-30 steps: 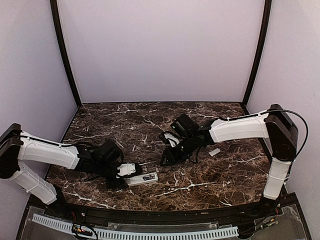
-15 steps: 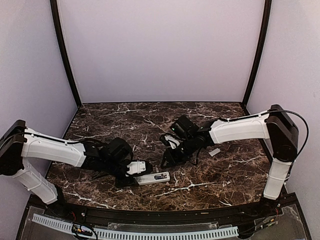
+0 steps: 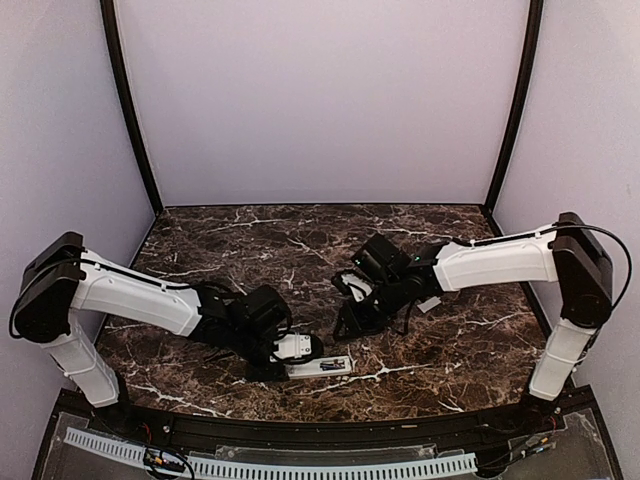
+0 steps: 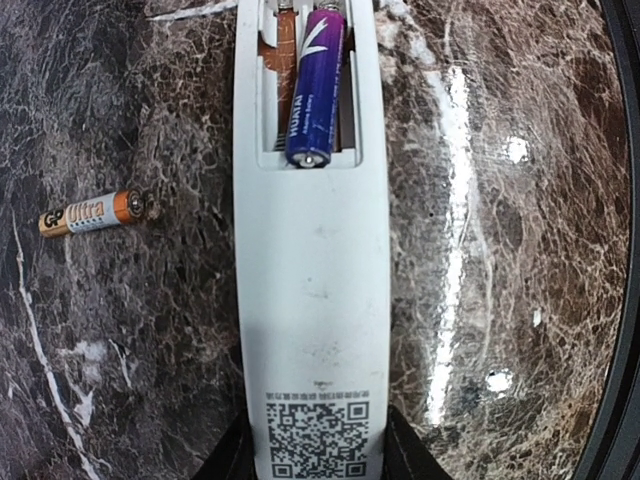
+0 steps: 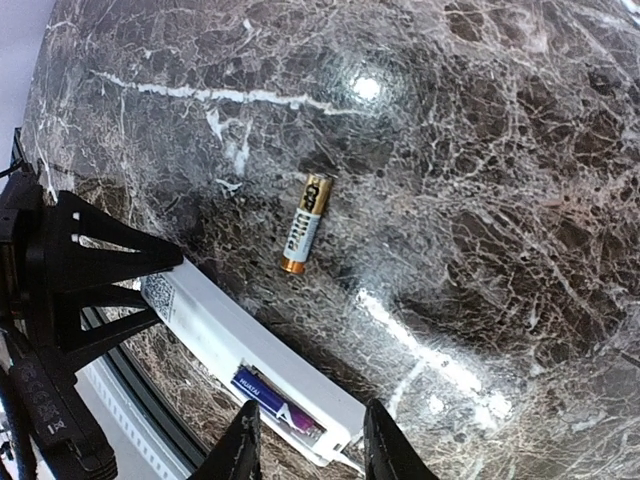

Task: Load the batteries into the remote control
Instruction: Move the remote control without the battery cover to the center of the board.

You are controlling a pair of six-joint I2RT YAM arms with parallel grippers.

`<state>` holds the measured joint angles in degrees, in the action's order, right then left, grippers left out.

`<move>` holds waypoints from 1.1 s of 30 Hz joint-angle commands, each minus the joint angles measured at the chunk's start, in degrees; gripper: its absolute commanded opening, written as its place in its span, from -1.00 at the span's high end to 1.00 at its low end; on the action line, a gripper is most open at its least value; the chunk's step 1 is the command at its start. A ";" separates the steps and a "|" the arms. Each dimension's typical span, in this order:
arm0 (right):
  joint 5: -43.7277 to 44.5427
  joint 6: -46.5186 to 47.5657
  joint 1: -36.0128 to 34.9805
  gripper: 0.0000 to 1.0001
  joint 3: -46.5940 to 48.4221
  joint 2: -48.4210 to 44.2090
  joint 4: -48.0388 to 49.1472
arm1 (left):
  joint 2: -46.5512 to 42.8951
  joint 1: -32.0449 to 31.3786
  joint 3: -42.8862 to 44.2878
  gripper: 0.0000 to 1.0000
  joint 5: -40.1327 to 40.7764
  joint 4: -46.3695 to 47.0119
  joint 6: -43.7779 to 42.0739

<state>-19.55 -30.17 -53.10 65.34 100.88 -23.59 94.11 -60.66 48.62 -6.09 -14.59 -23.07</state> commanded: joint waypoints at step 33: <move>5.68 -7.61 -7.44 0.41 11.01 7.44 -12.20 | -10.88 2.30 -8.60 -0.23 -0.22 0.46 1.13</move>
<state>-16.12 -37.43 -60.05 74.52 108.01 -32.23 81.87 -58.39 38.83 -5.39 -15.75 -21.91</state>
